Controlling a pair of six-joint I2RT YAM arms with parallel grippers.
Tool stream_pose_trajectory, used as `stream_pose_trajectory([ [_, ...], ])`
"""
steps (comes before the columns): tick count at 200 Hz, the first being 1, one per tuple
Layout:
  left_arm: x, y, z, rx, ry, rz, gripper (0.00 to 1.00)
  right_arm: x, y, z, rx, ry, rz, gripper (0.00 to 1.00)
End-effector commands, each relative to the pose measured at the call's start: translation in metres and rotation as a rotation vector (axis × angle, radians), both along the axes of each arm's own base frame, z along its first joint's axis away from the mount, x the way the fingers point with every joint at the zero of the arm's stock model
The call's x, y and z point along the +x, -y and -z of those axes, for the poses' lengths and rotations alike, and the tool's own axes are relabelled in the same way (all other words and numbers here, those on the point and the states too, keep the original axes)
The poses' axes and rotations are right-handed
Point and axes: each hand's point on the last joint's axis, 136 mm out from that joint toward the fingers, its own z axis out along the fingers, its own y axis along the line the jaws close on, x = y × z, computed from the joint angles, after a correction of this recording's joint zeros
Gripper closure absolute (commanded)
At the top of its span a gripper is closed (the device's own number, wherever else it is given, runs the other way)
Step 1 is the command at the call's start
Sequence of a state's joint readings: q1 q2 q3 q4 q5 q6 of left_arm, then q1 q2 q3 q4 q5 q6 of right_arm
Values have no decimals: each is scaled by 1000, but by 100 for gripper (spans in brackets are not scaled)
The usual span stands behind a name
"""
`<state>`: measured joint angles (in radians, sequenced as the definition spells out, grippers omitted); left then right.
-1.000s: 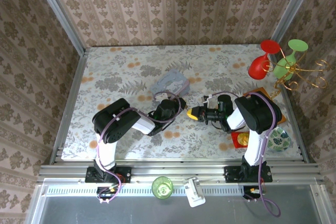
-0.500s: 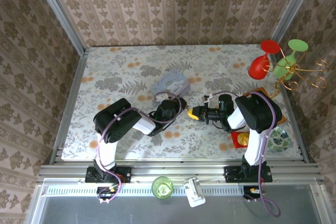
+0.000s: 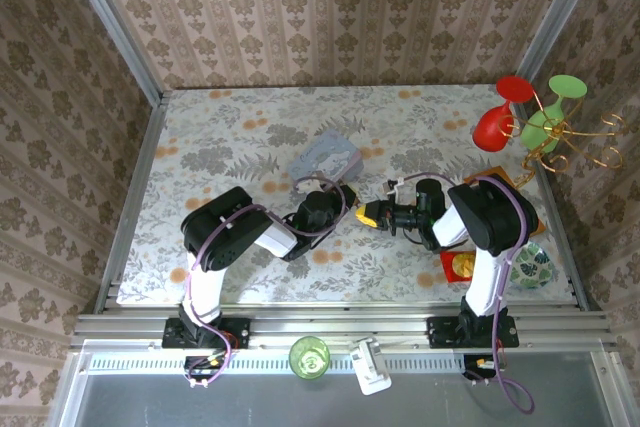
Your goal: Unlock a padlock with a key
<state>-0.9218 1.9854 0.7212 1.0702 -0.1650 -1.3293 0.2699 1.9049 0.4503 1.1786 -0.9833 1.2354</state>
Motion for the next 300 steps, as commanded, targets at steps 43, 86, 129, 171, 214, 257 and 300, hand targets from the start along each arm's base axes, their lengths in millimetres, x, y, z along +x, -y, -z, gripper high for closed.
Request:
stream_pose_trajectory([
  [43, -30, 23, 0, -21, -37, 142, 100, 12, 3, -22, 32, 160, -5, 100],
  [86, -36, 23, -11, -23, -32, 156, 100, 27, 26, -14, 18, 139, 60, 100],
  [129, -36, 28, -10, -56, -37, 160, 100, 29, 24, -11, 17, 129, 55, 100],
  [171, -33, 26, -14, -40, -19, 146, 100, 21, 21, 3, -4, 103, 57, 100],
  [214, -31, 23, -16, -46, -16, 141, 100, 15, 9, -2, 4, 142, 8, 100],
  [257, -28, 25, -21, -53, -4, 142, 100, 10, 10, -15, 13, 174, -4, 100],
  [300, -35, 27, -30, -72, -2, 152, 100, 25, 17, 7, -8, 140, 34, 100],
])
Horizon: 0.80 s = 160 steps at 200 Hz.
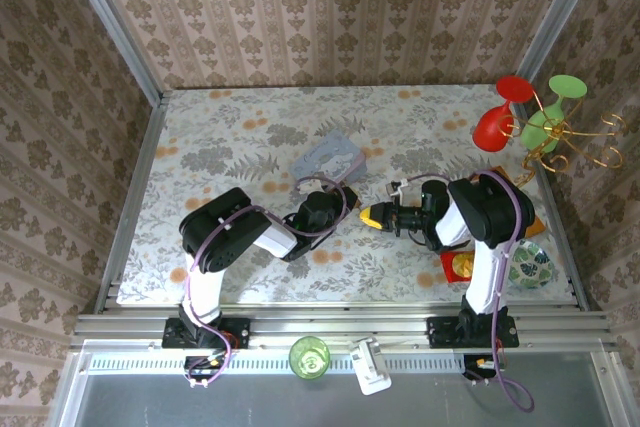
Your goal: Unlock a padlock with a key
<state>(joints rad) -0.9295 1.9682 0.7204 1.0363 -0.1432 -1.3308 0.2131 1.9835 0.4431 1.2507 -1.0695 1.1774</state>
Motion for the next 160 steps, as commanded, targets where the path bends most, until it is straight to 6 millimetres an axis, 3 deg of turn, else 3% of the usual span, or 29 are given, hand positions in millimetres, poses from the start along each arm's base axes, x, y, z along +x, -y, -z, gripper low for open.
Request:
stream_pose_trajectory([
  [1, -28, 23, -30, -83, 13, 123, 100, 28, 4, -5, -17, 105, 70, 100],
  [34, -31, 27, -36, -83, 21, 135, 100, 28, -2, -9, -15, 127, 57, 100],
  [73, -34, 35, -29, -93, 5, 144, 100, 30, -4, -13, -11, 129, 61, 100],
  [106, -34, 39, -28, -95, 8, 152, 100, 22, -22, -9, -14, 121, 31, 100],
  [123, -33, 39, -29, -77, 19, 157, 100, 20, -29, -18, -6, 140, 21, 100],
  [144, -33, 33, -24, -61, 14, 144, 100, 23, -22, -28, 3, 154, 44, 100],
  [160, -33, 30, -23, -74, 10, 138, 100, 25, -8, -25, 0, 137, 68, 100],
])
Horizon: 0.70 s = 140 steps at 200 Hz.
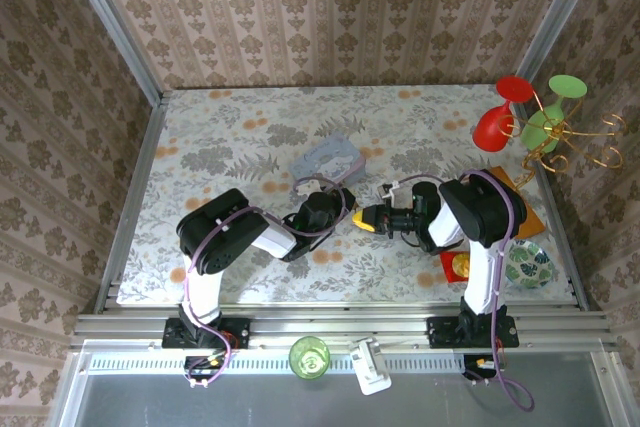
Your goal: Unlock a padlock with a key
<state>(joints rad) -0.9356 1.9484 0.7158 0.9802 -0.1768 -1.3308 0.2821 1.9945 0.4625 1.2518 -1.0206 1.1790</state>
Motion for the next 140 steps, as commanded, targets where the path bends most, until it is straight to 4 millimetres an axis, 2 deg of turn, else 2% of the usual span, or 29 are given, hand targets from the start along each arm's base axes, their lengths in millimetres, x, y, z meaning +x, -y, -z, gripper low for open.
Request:
stream_pose_trajectory([
  [1, -32, 36, -28, -114, 24, 164, 100, 29, 12, -26, 16, 124, 91, 100],
  [21, -32, 36, -28, -115, 23, 165, 100, 29, 25, -15, 10, 90, 104, 100],
  [37, -34, 38, -28, -117, 22, 171, 100, 26, 25, -12, 8, 85, 94, 100],
  [67, -35, 41, -29, -111, 21, 184, 100, 30, 42, -6, -3, 72, 139, 100],
  [112, -38, 42, -28, -108, 18, 189, 100, 33, 48, 7, -9, 38, 152, 100],
  [140, -38, 43, -26, -104, 21, 190, 100, 33, 46, 3, 2, 39, 140, 100],
])
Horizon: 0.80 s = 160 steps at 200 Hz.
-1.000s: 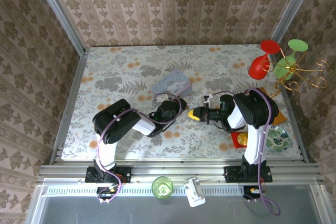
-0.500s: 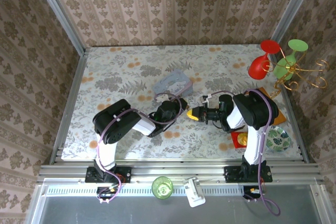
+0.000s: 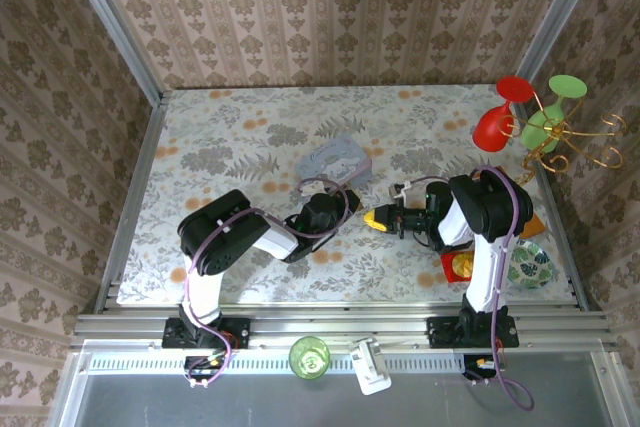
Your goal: Unlock a padlock with a key
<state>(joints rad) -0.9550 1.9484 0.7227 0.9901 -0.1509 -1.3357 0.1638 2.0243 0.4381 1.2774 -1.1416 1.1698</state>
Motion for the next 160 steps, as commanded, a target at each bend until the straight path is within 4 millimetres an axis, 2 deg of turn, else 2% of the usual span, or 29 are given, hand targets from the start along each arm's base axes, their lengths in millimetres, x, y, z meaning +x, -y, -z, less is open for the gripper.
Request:
stream_pose_trajectory([
  [1, -29, 32, -21, -83, 21, 147, 100, 33, 15, -2, -35, 66, 137, 100],
  [44, -28, 35, -19, -79, 38, 144, 100, 28, 5, -16, -17, 71, 119, 100],
  [73, -27, 35, -22, -65, 53, 143, 100, 25, -1, -12, -27, 60, 126, 100],
  [125, -22, 28, -28, -54, 68, 97, 100, 25, 8, -19, -71, 32, 314, 100],
  [160, -21, 29, -26, -51, 73, 76, 100, 22, -18, -15, -77, -14, 348, 100],
])
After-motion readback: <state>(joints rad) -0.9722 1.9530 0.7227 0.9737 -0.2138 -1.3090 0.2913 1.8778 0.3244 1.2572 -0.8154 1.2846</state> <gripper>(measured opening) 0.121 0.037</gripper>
